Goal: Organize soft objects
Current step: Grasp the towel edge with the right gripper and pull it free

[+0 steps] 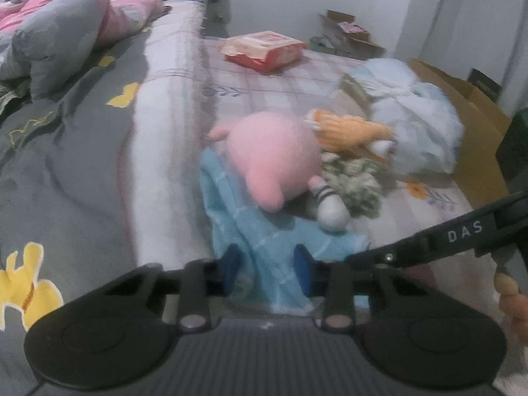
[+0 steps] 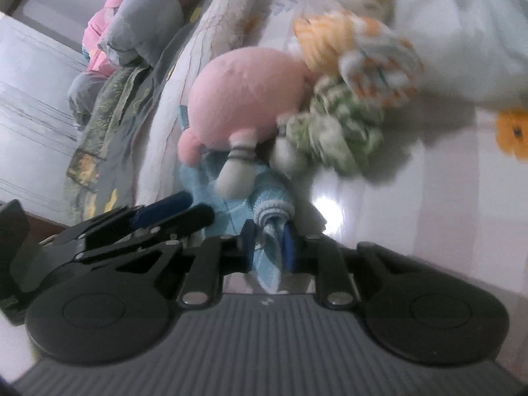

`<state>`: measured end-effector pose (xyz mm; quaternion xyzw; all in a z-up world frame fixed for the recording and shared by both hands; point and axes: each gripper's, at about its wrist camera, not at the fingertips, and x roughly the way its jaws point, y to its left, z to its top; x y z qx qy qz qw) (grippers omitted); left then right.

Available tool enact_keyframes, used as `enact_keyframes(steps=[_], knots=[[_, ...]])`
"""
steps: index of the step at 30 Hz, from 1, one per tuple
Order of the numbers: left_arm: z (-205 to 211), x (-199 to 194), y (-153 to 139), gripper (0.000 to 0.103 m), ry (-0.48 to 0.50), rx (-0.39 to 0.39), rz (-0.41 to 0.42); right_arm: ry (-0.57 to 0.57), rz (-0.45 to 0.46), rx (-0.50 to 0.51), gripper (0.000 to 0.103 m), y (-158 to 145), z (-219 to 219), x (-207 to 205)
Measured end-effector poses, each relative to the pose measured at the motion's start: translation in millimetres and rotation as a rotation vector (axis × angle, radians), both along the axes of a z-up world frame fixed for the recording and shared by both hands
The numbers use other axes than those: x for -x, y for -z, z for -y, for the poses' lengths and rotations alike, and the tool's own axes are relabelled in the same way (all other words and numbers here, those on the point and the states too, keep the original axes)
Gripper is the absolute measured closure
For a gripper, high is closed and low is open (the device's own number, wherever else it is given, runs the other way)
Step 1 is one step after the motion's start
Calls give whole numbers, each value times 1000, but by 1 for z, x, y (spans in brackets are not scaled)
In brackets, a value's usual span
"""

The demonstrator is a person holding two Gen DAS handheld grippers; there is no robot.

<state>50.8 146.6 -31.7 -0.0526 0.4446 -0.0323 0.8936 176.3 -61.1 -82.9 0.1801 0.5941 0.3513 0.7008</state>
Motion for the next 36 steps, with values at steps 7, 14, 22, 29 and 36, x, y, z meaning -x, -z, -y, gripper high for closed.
enact_keyframes(steps=[7,14,22,29,36], knots=[[6,18,3,52,26,50,-25,27,-117,-26,87,0,52,41],[-7,43,-9,39,-1,132,-47,-7,-75,14,73,-14,75,72],[-8,69,-3,39,45,255,-149,-38,101,19,60,-48,60,57],[15,60,26,41,82,353,-216,-95,95,94,60,-20,18,44],[16,46,25,43,41,304,-132,-104,58,64,61,-13,9,48]])
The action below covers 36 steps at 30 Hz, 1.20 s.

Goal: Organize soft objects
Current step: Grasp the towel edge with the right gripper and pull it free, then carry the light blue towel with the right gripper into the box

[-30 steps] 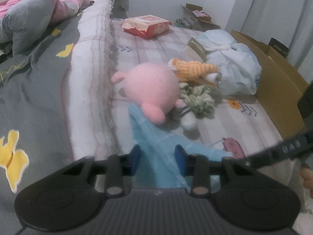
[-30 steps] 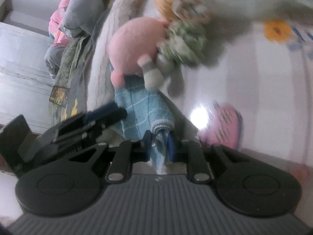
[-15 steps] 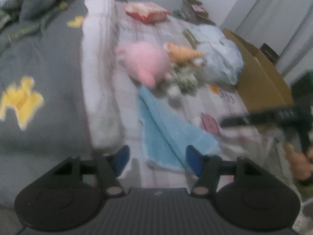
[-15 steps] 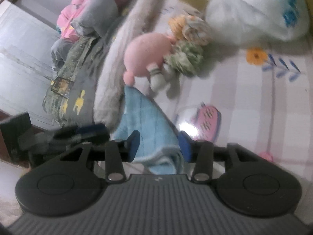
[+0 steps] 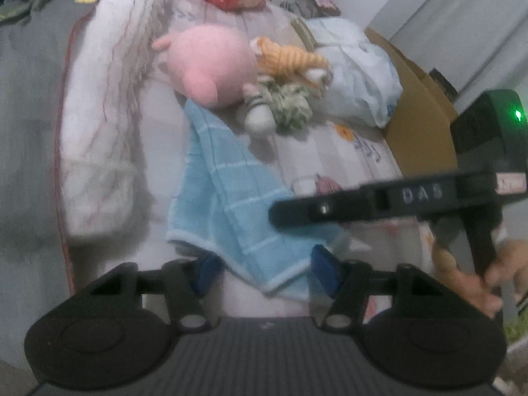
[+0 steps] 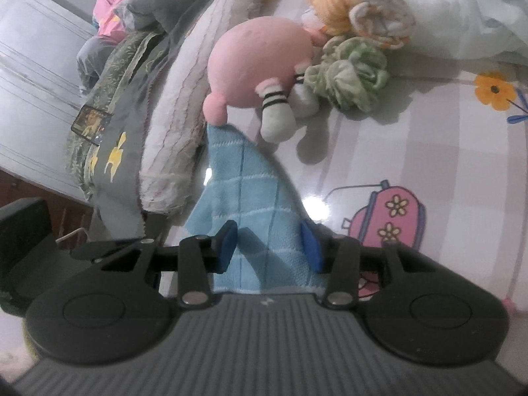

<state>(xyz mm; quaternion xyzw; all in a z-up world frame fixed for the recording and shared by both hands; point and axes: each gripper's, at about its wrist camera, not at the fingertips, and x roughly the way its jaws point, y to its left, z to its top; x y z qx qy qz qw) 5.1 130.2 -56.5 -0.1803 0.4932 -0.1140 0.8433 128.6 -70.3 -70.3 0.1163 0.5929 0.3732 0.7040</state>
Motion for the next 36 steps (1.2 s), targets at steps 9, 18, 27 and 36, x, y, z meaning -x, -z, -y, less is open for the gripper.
enact_keyframes(steps=[9,18,27,36], knots=[[0,-2,-17,68,7,-104,87,15,-104,-94,82,9,-6,-10],[1,-9,-85,68,38,-173,200,-38,-34,-184,84,-48,-12,-18],[49,-73,-144,68,133,-173,339,55,94,-284,84,-114,38,-73],[163,-150,-166,68,346,-164,411,263,219,-295,84,-146,156,-112]])
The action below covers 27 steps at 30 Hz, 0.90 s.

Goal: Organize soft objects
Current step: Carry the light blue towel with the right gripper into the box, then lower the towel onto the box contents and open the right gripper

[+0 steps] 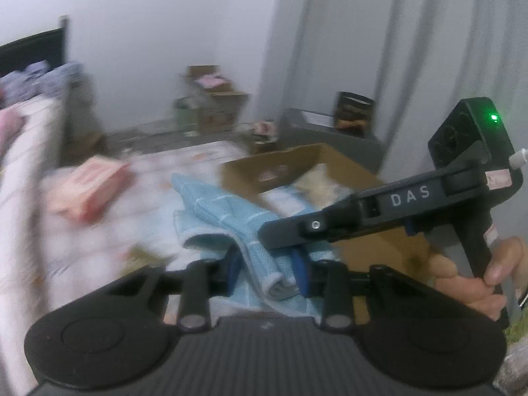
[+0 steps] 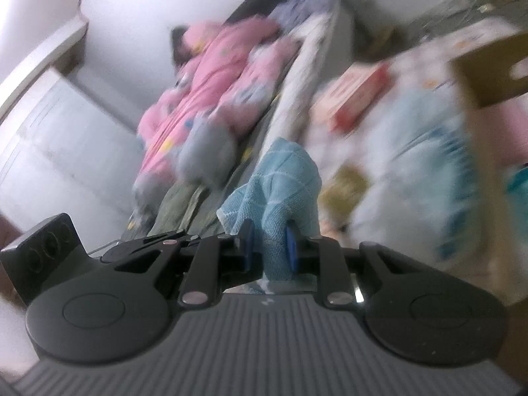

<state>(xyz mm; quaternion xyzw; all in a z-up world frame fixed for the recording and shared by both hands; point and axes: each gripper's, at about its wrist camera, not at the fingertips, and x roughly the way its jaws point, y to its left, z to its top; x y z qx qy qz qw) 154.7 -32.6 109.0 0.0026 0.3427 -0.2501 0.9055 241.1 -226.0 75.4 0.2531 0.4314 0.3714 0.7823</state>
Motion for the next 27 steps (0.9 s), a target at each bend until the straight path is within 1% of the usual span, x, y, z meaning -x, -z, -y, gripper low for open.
enact_keyframes(steps=[3,5,8,12,15,18,20,22,25,27], knots=[[51,-27,4,68,92,3,-6,91,20,30,84,-5,52,-8],[84,-46,12,68,140,9,-34,154,22,67,84,-5,86,-14],[129,-71,32,69,197,14,-90,224,-6,128,84,2,131,-27],[177,-100,63,69,234,7,-202,284,-83,219,84,27,179,-49],[203,-117,86,69,246,-21,-277,302,-125,298,84,50,196,-60],[221,-133,108,67,242,-61,-339,302,-157,366,84,76,210,-68],[223,-141,119,57,218,-92,-373,297,-190,384,85,89,215,-74],[221,-145,126,55,193,-109,-409,289,-216,403,85,105,215,-84],[212,-145,125,51,184,-101,-422,266,-266,397,85,126,216,-94],[209,-143,120,51,189,-118,-417,244,-295,391,85,139,212,-99]])
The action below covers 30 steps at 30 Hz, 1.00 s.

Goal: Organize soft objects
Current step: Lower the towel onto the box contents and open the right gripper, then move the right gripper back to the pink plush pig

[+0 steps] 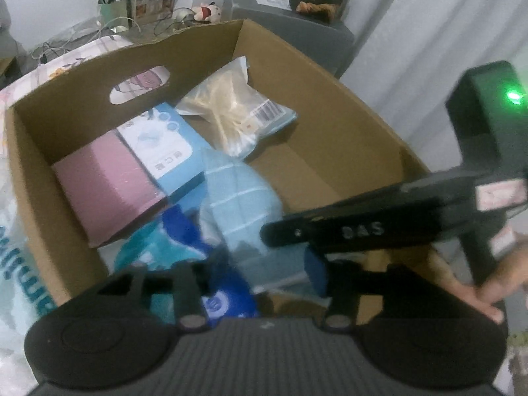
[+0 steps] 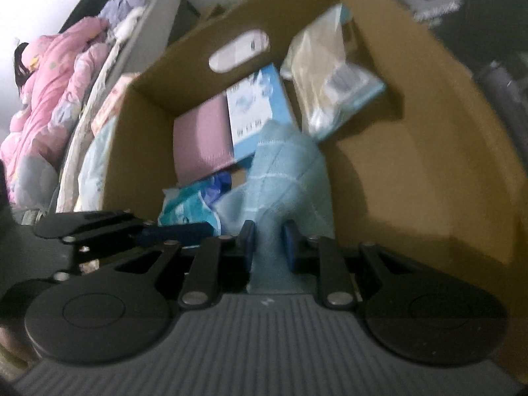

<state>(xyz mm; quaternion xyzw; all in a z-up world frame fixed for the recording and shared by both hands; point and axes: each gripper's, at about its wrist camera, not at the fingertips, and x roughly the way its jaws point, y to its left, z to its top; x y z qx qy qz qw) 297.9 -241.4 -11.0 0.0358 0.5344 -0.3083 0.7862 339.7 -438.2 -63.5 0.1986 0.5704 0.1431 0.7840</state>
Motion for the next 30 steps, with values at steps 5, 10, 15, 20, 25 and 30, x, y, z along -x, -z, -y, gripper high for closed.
enact_keyframes(steps=[5,10,15,20,25,30], knots=[[-10,5,-16,46,-8,12,34,3,-27,1,85,5,-4,-3],[-23,10,-31,42,-39,31,62,34,-88,17,84,23,-6,-6],[-42,19,-49,38,-71,63,93,88,-95,-21,77,15,-5,-4],[-74,37,-75,30,-108,102,154,124,-36,-47,63,-11,-3,8],[-122,66,-101,24,-149,125,217,151,61,-66,59,-51,-3,31],[-187,105,-120,16,-228,131,292,136,191,-122,55,-98,-21,68]])
